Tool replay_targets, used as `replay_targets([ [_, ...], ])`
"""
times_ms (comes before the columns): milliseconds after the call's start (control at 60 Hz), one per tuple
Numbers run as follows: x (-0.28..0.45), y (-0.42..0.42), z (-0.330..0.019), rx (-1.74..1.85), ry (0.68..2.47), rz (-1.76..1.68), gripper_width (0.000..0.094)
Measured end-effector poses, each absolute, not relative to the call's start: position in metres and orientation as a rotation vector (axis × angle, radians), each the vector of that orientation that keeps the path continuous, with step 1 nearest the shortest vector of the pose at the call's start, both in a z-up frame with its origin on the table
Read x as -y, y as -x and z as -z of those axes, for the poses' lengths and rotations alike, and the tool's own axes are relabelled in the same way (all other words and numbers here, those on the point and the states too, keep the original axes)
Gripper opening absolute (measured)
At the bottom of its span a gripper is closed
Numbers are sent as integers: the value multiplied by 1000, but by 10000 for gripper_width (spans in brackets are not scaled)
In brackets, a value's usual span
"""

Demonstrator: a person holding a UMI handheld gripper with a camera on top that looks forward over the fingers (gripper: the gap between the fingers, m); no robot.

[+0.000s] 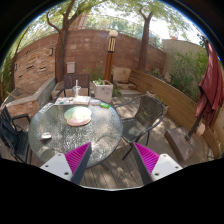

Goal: Arrange mouse

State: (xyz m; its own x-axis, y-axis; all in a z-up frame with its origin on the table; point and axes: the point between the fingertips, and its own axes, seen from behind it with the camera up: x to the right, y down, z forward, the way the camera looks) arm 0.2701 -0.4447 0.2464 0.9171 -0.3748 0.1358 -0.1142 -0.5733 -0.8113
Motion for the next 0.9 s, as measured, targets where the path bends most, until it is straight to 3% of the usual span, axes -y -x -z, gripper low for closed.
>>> replay_targets([
  [167, 452, -255, -218, -320, 2214, 356, 846],
  [433, 446, -134, -106, -132, 2376, 164, 848],
  [667, 343, 13, -42, -13, 2354, -97, 849],
  [900, 221, 80, 4, -51, 2332, -112, 847],
])
